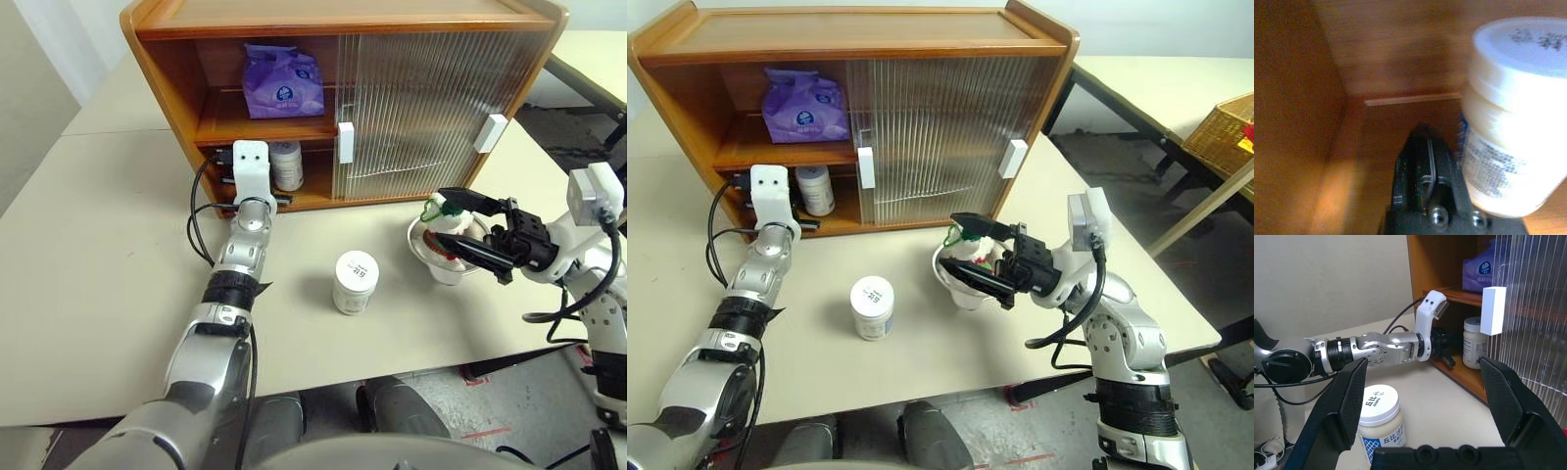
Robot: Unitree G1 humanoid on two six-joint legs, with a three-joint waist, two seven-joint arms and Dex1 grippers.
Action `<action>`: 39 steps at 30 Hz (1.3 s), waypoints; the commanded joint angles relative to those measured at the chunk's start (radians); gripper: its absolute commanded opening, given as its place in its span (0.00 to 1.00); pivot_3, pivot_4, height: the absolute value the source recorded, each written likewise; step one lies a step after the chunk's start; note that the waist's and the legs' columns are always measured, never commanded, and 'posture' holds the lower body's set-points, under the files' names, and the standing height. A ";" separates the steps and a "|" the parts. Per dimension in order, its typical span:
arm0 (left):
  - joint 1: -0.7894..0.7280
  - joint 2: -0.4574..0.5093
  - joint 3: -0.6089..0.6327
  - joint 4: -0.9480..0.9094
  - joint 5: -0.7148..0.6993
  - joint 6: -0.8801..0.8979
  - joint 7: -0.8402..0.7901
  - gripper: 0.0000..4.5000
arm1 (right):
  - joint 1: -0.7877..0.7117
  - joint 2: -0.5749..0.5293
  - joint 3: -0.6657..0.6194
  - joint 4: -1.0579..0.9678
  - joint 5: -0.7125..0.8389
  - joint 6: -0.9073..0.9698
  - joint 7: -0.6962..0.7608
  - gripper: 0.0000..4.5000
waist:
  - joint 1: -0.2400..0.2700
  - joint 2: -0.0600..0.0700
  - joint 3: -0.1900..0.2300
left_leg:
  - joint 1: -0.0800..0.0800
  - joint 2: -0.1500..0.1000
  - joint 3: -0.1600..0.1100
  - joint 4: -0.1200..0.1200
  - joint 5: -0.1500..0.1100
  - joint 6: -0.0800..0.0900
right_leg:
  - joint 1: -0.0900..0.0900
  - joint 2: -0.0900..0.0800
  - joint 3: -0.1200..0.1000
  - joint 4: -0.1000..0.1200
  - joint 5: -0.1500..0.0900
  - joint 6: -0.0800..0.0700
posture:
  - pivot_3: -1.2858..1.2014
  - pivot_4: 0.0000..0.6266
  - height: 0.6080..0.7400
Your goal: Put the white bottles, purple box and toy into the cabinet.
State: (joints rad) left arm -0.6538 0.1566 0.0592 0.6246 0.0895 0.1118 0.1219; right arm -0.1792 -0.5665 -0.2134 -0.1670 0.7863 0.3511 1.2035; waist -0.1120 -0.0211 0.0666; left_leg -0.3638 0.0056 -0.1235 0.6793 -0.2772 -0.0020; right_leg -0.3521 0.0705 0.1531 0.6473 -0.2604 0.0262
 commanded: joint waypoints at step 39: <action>-0.128 -0.052 -0.056 0.283 -0.008 -0.188 -0.199 0.00 | 0.043 -0.035 -0.030 -0.072 0.031 0.011 -0.042 1.00 | -0.024 0.000 0.000 | -0.001 -0.001 0.000 0.002 0.000 0.001 | 0.001 0.000 0.000 0.000 -0.004 0.013 | 0.42 0.08 1.00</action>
State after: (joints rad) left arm -0.7630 0.1104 0.0146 0.8851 0.0778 -0.0689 -0.0753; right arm -0.1446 -0.5926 -0.2249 -0.2261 0.8098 0.3537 1.1651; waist -0.1358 -0.0209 0.0664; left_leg -0.3648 0.0048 -0.1232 0.6815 -0.2770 -0.0011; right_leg -0.3512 0.0704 0.1529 0.6472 -0.2639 0.0392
